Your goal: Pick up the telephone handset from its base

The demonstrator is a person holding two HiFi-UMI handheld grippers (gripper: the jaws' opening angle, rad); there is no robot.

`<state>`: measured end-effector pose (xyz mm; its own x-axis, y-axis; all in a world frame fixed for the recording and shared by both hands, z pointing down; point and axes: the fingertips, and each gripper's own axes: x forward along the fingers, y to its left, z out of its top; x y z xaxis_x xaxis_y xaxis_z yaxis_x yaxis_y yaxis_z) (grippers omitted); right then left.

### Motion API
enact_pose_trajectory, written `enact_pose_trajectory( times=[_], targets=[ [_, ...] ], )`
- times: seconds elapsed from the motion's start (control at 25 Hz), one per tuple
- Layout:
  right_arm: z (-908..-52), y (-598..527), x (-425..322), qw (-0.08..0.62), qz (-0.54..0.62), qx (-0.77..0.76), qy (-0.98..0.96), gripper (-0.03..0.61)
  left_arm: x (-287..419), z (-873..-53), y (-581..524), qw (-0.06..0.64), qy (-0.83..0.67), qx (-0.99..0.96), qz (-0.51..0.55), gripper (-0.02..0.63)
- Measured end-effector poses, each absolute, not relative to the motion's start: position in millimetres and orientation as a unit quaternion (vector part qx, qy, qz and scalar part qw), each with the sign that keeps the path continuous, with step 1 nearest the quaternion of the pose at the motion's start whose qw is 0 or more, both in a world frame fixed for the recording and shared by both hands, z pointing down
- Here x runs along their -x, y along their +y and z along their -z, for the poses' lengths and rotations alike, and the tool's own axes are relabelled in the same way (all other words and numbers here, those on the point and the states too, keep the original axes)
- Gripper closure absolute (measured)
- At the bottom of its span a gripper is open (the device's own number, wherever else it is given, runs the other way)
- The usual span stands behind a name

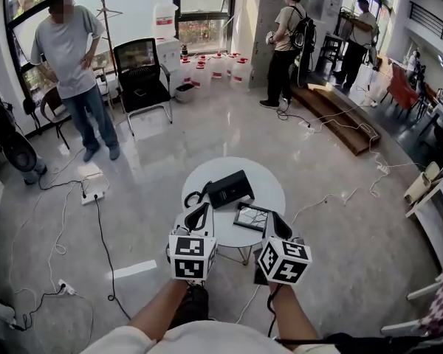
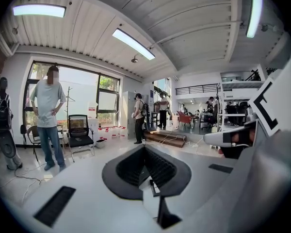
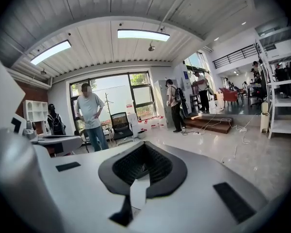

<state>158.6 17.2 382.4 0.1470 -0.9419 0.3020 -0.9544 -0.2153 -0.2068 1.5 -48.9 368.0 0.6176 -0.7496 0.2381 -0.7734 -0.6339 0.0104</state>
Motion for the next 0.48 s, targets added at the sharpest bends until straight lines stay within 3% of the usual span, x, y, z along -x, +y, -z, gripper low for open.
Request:
enact_pose_trajectory(
  times=[0.48],
  targets=[
    [-376.6,-39.3,-178.7,0.022,-0.172,-0.772,-0.611,0.555,-25.7,-361.8,-111.1,0.069,-0.403,-0.909,-0.086,0.597]
  ],
)
